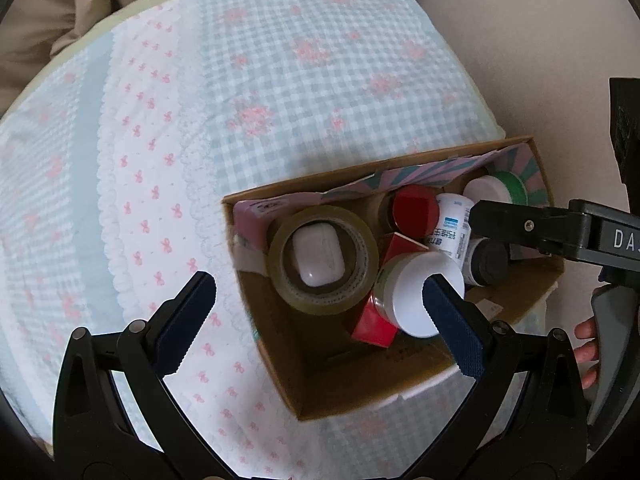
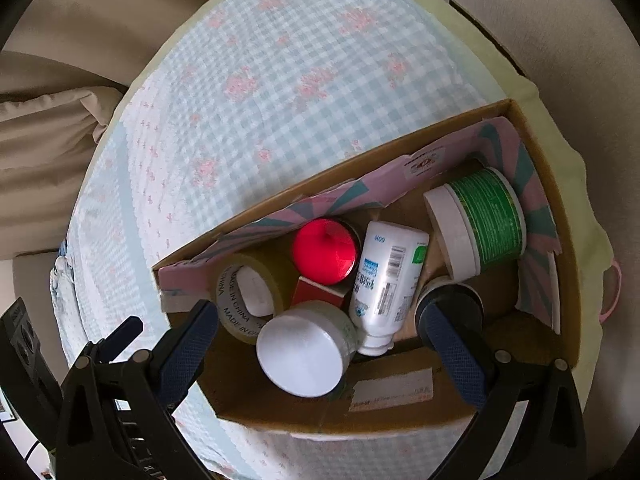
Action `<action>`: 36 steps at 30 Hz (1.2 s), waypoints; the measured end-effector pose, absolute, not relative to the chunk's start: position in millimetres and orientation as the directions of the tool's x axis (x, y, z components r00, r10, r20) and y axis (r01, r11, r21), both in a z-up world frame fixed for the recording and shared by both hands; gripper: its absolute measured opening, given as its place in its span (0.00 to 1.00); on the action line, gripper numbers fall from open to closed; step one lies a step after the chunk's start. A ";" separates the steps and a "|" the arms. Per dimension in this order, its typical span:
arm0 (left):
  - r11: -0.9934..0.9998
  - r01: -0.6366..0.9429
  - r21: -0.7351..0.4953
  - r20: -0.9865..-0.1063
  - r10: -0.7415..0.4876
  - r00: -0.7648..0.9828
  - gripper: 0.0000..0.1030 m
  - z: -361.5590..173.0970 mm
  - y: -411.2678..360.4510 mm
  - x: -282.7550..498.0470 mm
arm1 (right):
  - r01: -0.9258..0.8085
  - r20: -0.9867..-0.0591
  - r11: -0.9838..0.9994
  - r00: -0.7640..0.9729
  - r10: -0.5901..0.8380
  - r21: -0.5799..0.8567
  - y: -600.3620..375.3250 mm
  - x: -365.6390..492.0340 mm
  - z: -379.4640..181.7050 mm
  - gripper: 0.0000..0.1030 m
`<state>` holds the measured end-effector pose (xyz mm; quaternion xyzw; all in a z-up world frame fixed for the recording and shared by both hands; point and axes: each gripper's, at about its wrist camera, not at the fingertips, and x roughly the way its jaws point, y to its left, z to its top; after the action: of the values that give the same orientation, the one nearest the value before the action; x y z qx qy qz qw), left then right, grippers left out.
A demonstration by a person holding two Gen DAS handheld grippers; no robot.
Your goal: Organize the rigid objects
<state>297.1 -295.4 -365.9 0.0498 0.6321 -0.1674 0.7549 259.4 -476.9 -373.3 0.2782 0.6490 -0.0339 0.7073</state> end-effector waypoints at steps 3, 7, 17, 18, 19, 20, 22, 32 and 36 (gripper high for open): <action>0.941 0.304 -0.146 -0.964 -0.204 0.170 1.00 -345.2 -282.9 290.8 | 0.395 -0.937 0.850 0.171 0.304 0.348 -468.3 254.0 -354.8 1.00; 0.947 0.281 -0.157 -0.946 -0.225 0.231 1.00 -297.9 -255.2 279.2 | 0.346 -0.936 0.875 0.222 0.273 0.338 -449.7 245.2 -311.5 1.00; 0.963 0.200 -0.181 -0.804 -0.262 0.533 1.00 -130.3 -143.9 213.3 | 0.095 -0.841 0.975 0.527 0.123 0.203 -357.3 185.0 -132.8 1.00; 0.964 0.196 -0.179 -0.773 -0.261 0.578 1.00 -111.0 -131.6 201.9 | 0.075 -0.818 0.980 0.564 0.112 0.186 -348.0 175.6 -116.7 1.00; 0.966 0.194 -0.170 -0.743 -0.255 0.619 1.00 -93.0 -121.0 190.2 | 0.052 -0.787 0.985 0.609 0.099 0.165 -335.1 162.7 -95.6 1.00; 0.969 0.192 -0.156 -0.706 -0.246 0.665 1.00 -73.1 -109.6 176.3 | 0.040 -0.763 0.988 0.639 0.090 0.150 -325.8 153.2 -82.1 1.00; 0.972 0.191 -0.135 -0.651 -0.232 0.723 1.00 -47.3 -94.5 156.7 | 0.011 -0.707 0.992 0.703 0.080 0.124 -307.1 133.0 -55.1 1.00; 0.992 0.111 -0.054 -0.450 -0.124 0.884 1.00 11.1 -37.9 55.6 | -0.001 -0.498 1.000 0.867 0.009 0.018 -245.3 52.2 0.7 1.00; 0.994 0.097 -0.047 -0.414 -0.108 0.904 1.00 12.8 -24.9 34.0 | -0.002 -0.465 1.000 0.885 0.003 0.001 -234.6 32.9 3.2 1.00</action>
<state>34.0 -24.9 12.8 -0.0127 0.2128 -0.0527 0.9756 32.9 -234.6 3.2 0.0004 0.2396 0.0013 0.9709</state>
